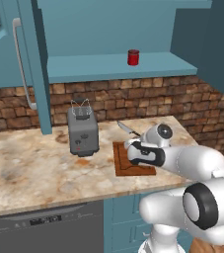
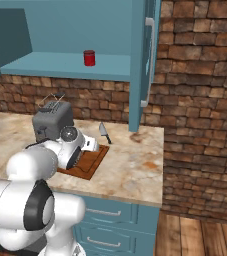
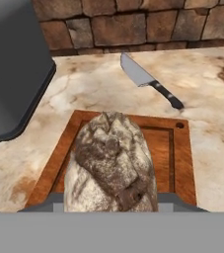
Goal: Pick the bread, place it on the cutting board, pick the jam, place it on the counter, and close the cabinet.
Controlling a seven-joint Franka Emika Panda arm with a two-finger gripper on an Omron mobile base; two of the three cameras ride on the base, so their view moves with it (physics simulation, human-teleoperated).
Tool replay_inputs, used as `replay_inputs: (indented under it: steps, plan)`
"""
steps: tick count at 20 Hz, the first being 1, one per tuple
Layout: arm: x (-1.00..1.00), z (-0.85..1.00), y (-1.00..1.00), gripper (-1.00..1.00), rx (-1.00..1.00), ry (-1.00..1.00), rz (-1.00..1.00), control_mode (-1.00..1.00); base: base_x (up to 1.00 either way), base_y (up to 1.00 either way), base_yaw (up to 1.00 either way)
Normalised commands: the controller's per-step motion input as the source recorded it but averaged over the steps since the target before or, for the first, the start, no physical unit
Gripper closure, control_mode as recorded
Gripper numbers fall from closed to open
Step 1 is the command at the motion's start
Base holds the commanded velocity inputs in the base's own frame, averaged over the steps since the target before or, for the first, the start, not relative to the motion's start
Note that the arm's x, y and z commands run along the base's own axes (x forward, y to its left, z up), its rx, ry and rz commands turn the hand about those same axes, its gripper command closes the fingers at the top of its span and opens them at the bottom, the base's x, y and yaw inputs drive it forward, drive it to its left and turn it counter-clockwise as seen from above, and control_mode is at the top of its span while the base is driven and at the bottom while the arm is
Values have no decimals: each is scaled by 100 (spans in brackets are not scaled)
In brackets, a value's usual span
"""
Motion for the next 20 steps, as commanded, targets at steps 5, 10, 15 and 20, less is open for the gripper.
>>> replay_inputs:
  steps: [5, 10, 15, 20]
  plan:
    - [0, -22, 0, 100, 0, 0, 0, -100, 0, 0, 0]
    - [0, -20, 0, 100, 0, 0, 0, -100, 0, 0, 0]
    - [0, -16, 0, 100, 0, 0, 0, -100, 0, 0, 0]
    - [0, -13, 0, 100, 0, 0, 0, -100, 0, 0, 0]
